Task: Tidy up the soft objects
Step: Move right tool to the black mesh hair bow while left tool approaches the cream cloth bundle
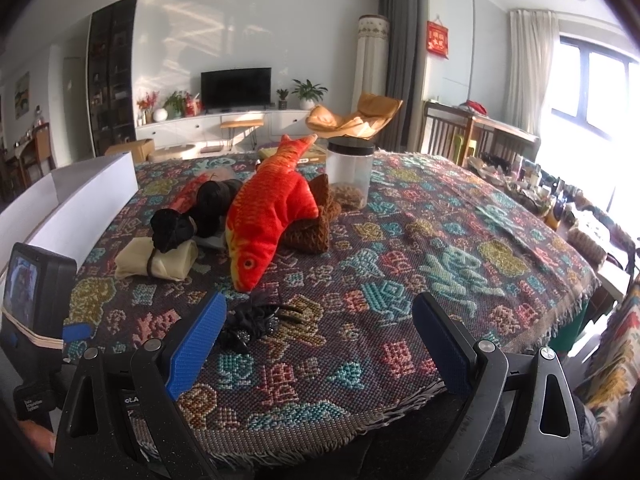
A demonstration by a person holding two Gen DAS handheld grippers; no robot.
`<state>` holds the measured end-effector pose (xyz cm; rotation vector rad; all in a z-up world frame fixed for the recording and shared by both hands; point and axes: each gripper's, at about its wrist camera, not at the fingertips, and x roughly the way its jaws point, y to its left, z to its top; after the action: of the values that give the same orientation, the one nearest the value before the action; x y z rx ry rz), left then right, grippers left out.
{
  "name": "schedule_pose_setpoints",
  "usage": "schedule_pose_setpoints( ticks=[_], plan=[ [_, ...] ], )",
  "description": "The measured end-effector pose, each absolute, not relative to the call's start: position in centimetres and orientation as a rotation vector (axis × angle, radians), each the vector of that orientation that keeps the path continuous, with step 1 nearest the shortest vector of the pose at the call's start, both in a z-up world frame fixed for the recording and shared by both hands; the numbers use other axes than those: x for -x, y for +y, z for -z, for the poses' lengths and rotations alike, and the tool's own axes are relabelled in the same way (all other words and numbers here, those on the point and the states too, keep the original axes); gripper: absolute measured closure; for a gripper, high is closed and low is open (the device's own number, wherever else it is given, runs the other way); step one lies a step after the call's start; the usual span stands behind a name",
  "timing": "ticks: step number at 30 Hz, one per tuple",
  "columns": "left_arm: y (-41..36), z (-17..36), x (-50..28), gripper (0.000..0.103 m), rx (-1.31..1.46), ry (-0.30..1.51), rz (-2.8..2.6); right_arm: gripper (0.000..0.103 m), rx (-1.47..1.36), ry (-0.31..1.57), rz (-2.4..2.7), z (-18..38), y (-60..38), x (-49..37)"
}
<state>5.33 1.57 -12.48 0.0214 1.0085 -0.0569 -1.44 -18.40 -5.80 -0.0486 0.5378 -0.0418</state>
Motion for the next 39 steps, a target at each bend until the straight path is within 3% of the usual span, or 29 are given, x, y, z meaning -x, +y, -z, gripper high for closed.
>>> schedule_pose_setpoints(
  ticks=[33,39],
  plan=[
    [1.8,12.5,-4.1,0.000,-0.043,0.982,0.094,0.007,0.033,0.588,0.031,6.3,-18.6,0.7],
    [2.2,11.9,-5.4,0.000,-0.031,1.054,0.123,0.007,-0.007,0.604,0.025,6.5,-19.2,0.4]
  ],
)
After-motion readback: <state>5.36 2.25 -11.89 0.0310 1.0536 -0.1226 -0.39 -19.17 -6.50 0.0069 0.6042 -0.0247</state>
